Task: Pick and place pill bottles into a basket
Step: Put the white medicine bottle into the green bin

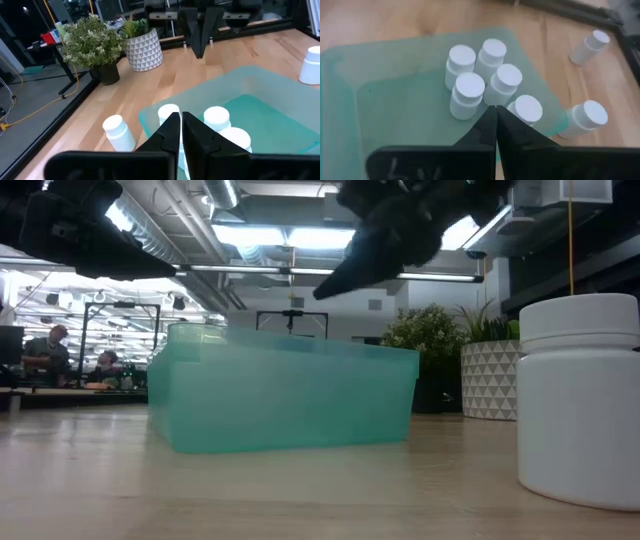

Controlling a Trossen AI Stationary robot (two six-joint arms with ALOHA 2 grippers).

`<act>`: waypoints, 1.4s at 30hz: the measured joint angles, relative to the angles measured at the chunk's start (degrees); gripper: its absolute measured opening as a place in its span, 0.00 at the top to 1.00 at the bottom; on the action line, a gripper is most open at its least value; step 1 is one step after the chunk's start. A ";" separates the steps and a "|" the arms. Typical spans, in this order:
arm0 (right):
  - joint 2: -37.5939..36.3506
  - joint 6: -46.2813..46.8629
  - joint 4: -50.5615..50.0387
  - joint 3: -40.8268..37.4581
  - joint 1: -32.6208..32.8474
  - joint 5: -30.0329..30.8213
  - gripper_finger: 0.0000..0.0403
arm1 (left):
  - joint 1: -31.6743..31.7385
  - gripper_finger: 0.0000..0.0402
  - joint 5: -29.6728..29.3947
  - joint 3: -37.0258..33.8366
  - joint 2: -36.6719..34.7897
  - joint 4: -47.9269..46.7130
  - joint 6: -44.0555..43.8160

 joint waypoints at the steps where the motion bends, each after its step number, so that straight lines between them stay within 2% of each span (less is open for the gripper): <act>1: -0.61 0.45 2.98 -2.02 0.02 0.06 0.99 | 0.00 0.96 -0.04 0.02 -0.02 0.02 0.00; 6: -5.71 1.33 14.15 -10.33 0.00 0.25 0.94 | 0.00 0.92 -2.47 0.01 0.43 0.07 -0.75; 15: -14.33 2.18 13.90 -18.38 -0.35 0.31 0.97 | 0.01 0.74 -15.34 0.00 2.06 0.01 -1.27; 20: -16.34 2.24 18.96 -22.58 -1.37 0.31 0.99 | 0.02 0.63 -24.49 0.02 2.61 -0.11 -1.76; 25: -16.73 2.19 27.63 -27.78 -2.95 0.40 0.98 | -0.09 0.55 -24.72 0.02 2.98 -0.49 -3.93; 28: -16.73 2.67 29.55 -29.75 -3.87 0.39 0.96 | -0.09 0.51 -25.64 0.02 3.19 -0.66 -4.36; 38: -16.71 3.34 30.12 -30.52 -5.98 0.31 0.96 | -0.09 0.33 -26.50 0.02 3.22 -3.61 -7.41; 42: -16.68 3.41 30.00 -30.52 -6.34 0.31 0.96 | -0.09 0.28 -24.96 0.02 3.22 -3.58 -8.03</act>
